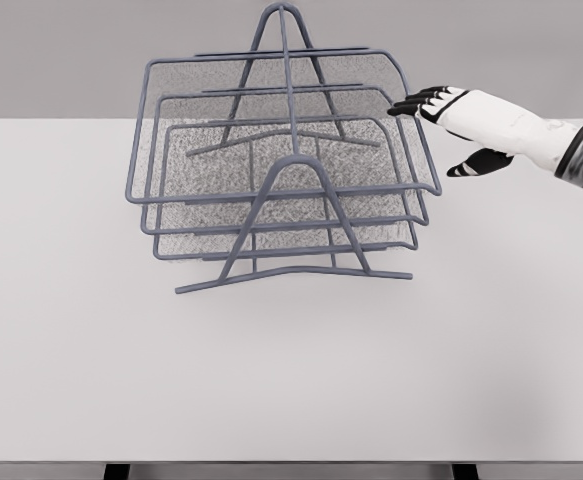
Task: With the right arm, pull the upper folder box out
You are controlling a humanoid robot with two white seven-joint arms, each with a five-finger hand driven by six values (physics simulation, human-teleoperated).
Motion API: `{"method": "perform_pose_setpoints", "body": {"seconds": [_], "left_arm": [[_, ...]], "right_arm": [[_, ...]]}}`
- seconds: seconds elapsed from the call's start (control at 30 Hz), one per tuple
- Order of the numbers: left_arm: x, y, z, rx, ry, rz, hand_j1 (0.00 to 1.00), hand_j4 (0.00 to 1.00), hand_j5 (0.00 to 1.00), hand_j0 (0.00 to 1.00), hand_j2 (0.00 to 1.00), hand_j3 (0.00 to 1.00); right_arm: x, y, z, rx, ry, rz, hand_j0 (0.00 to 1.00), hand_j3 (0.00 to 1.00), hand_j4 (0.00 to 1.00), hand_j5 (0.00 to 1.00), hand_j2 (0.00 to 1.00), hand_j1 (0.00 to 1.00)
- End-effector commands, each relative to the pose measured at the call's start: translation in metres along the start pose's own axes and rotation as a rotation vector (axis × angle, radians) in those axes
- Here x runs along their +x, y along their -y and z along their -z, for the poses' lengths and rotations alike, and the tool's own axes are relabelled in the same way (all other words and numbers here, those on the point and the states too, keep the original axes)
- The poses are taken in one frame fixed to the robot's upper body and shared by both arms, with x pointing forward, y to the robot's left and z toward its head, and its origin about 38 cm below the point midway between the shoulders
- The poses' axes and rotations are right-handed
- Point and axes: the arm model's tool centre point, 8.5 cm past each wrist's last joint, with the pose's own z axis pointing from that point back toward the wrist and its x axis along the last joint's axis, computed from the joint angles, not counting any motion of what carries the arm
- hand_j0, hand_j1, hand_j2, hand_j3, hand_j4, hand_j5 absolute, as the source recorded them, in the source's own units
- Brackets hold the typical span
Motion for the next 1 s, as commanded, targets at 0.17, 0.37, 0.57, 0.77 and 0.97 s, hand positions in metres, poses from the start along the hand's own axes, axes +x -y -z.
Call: {"method": "perform_pose_setpoints", "body": {"seconds": [0.17,0.37,0.57,0.77,0.97], "left_arm": [[0.000,0.000,0.000,0.000,0.000,-0.001,1.00,1.00,1.00,1.00,1.00,1.00],[0.000,0.000,0.000,0.000,0.000,-0.001,1.00,1.00,1.00,1.00,1.00,1.00],[0.000,0.000,0.000,0.000,0.000,-0.001,1.00,1.00,1.00,1.00,1.00,1.00],[0.000,0.000,0.000,0.000,0.000,-0.001,1.00,1.00,1.00,1.00,1.00,1.00],[0.000,0.000,0.000,0.000,0.000,-0.001,1.00,1.00,1.00,1.00,1.00,1.00]], "right_arm": [[0.007,-0.002,0.006,0.035,0.006,-0.068,1.00,1.00,1.00,1.00,1.00,1.00],[0.011,-0.008,0.008,0.078,0.001,-0.127,1.00,1.00,1.00,1.00,1.00,1.00],[0.011,-0.015,0.008,0.112,-0.001,-0.147,1.00,1.00,1.00,1.00,1.00,1.00],[0.000,-0.011,-0.008,0.131,-0.039,-0.164,1.00,1.00,1.00,1.00,1.00,1.00],[-0.006,-0.006,-0.020,0.139,-0.061,-0.177,1.00,1.00,1.00,1.00,1.00,1.00]]}}
